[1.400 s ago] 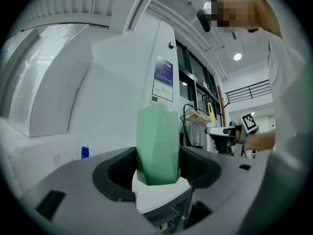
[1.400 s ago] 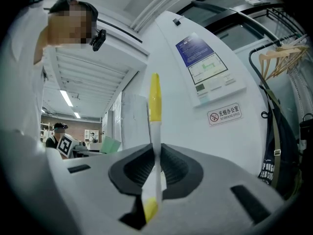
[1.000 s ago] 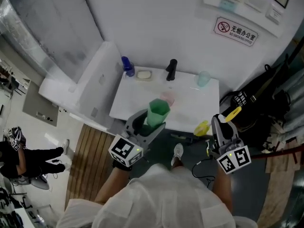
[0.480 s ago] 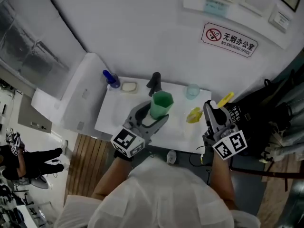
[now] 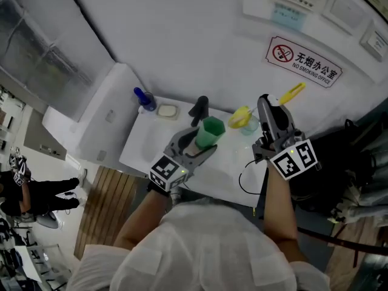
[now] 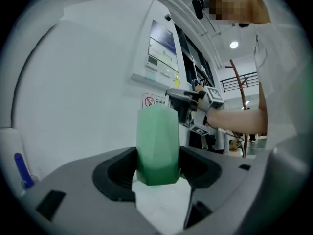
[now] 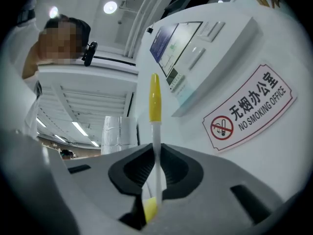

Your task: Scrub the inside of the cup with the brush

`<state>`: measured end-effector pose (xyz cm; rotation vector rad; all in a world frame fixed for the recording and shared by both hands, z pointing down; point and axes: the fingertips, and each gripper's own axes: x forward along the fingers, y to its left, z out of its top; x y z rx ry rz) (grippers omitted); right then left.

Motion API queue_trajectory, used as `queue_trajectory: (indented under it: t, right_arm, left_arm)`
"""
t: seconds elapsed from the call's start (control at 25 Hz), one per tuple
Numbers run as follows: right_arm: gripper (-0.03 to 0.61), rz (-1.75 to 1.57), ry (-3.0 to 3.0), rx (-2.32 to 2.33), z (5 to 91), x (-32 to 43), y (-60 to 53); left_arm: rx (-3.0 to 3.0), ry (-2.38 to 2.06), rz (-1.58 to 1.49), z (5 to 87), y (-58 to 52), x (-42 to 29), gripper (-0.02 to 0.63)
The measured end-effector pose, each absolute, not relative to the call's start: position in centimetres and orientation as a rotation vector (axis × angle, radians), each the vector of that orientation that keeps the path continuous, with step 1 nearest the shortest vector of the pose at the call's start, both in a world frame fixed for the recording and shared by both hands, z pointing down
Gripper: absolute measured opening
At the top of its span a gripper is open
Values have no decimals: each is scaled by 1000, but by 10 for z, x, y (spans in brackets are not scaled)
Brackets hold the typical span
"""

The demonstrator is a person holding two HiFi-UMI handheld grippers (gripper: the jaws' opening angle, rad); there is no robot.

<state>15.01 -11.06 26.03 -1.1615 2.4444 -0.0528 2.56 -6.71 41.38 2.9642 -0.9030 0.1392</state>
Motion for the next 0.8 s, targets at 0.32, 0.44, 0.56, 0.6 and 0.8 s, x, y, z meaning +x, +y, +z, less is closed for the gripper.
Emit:
queue_trajectory:
  t: [0.32,0.44,0.56,0.6,0.8]
  right_arm:
    - [38,-145,2355,-957,221,121,-136]
    - [38,-189,2415,-896,227,97,-143]
    - [40,-239,2491,-873,244,70,-151]
    - [40,-258,2503,-866,249,64,-152]
    - [41,-356,2472,-832,260,55,-157]
  left_arm:
    - [2887,-939,170,441,-98,9,268]
    - [2868,-939,163,444,-108,4,268]
    - [2868,-942,150,442,-115,0,268]
    - [2868,-942,151,441,-116,-2,268]
    - [2852,-935,123,444,-118,-9,268]
